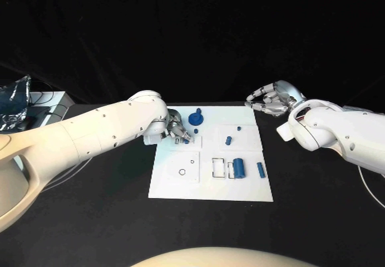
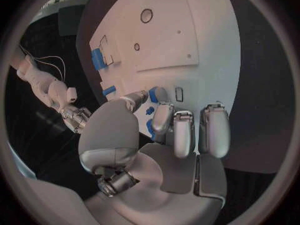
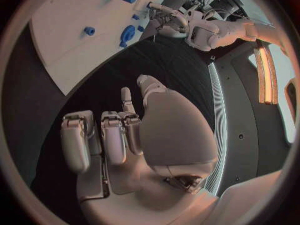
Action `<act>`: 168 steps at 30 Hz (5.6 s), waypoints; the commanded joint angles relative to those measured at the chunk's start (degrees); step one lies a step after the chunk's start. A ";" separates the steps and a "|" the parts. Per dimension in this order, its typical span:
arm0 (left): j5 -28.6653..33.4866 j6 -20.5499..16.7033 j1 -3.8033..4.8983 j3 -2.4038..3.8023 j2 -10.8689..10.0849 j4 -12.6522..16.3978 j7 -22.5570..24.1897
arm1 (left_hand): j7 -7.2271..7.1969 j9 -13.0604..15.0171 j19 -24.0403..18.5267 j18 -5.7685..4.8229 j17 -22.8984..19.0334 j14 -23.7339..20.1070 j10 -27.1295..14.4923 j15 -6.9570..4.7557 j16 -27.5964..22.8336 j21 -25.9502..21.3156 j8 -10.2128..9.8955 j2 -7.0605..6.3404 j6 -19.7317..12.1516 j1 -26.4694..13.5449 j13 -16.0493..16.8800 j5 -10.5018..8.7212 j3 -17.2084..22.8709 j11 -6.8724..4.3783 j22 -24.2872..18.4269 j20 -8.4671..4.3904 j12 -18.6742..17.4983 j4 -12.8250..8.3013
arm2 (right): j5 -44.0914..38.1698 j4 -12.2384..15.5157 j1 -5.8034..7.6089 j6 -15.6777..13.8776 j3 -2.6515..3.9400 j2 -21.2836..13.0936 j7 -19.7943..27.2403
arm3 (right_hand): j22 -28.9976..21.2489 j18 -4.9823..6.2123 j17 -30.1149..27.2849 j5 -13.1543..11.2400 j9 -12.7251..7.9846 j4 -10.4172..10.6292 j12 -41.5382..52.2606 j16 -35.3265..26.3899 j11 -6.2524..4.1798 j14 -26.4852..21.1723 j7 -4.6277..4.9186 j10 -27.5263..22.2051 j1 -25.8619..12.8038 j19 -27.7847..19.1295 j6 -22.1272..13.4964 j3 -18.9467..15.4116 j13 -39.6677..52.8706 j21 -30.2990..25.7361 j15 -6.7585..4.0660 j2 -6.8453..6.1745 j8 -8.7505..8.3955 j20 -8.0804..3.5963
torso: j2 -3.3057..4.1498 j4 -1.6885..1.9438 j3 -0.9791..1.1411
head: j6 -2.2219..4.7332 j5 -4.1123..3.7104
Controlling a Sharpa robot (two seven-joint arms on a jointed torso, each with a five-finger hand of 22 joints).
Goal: Assemble the parts on the task board
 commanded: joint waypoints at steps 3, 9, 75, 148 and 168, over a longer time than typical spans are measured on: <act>-0.42 -0.50 0.01 0.38 -0.86 1.64 0.25 | 0.38 0.31 0.02 -0.71 15.10 5.96 -0.63 -0.41 0.25 -0.27 -0.43 -0.86 -0.09 0.29 -0.70 -0.34 -1.26 -0.03 -0.12 -0.27 -0.54 0.83 | -0.38 -0.02 -0.17 0.79 0.03 -0.06 0.80 | 13.81 0.12 14.74 -0.38 0.19 -0.15 0.35 0.26 0.11 5.80 0.14 6.01 -0.09 5.10 -0.39 0.48 15.10 -0.42 -0.15 -0.49 0.16 -0.15 | -0.04 0.10 -0.05 | 0.17 -0.11; -0.77 -0.80 0.02 1.25 -1.75 2.96 0.21 | 0.48 0.66 -0.09 -0.67 15.10 5.96 -0.85 -0.36 0.25 -0.37 -0.58 -0.98 -0.30 0.52 -0.90 -0.41 -2.23 0.06 -0.30 -0.24 -0.68 1.83 | -0.37 -0.15 -0.38 0.86 0.03 -0.06 0.83 | 13.81 0.12 14.74 -0.38 0.19 -0.15 0.35 0.26 0.11 5.80 0.14 6.01 -0.09 5.10 -0.39 0.48 15.10 -0.42 -0.15 -0.49 0.16 -0.15 | -0.07 0.03 -0.07 | 0.43 -0.01; -0.65 -0.69 1.45 9.45 2.46 -14.64 1.47 | 6.18 -6.80 -3.05 0.53 11.88 4.87 -11.04 3.87 -1.52 -3.79 -13.27 2.76 -8.71 5.08 -13.43 0.98 -10.61 5.12 -5.92 3.50 -8.39 2.86 | -0.92 0.57 0.49 -0.42 0.36 -0.99 1.34 | 13.30 0.32 14.22 -0.53 0.76 -0.21 0.33 0.08 0.47 5.67 0.59 5.99 -0.51 4.71 -2.03 1.50 15.07 -1.19 0.12 -1.08 -0.76 0.04 | 3.06 -1.65 -0.59 | 3.16 1.06; 7.77 -7.71 0.66 4.79 -11.37 9.79 1.32 | 3.23 4.42 -2.32 0.17 13.80 5.55 -7.62 1.43 -0.46 -2.60 0.79 -0.44 -8.53 7.59 -15.16 3.23 27.30 2.21 -3.36 1.53 -8.69 -11.03 | -1.46 -0.26 0.39 0.67 0.35 -0.67 0.77 | 13.13 0.39 14.00 -0.72 1.03 -0.17 0.25 0.01 0.51 5.62 0.63 5.91 -0.66 4.57 -1.95 1.84 15.00 -1.46 0.16 -1.15 -0.80 0.10 | 1.43 -0.26 -0.21 | 1.33 0.95; 2.70 -8.79 -1.17 1.77 -10.89 11.53 1.06 | 2.82 4.77 -1.97 0.07 13.85 5.58 -6.97 1.16 -0.43 -2.37 1.33 -0.81 -7.68 5.79 -15.91 4.17 28.16 1.86 -2.88 1.28 -8.94 -11.64 | -1.55 -0.30 0.25 0.55 0.34 -0.72 0.88 | 13.13 0.39 14.00 -0.72 1.03 -0.17 0.25 0.01 0.51 5.62 0.63 5.91 -0.66 4.57 -1.95 1.84 15.00 -1.46 0.16 -1.15 -0.80 0.10 | 1.49 -0.30 -0.20 | 0.90 1.09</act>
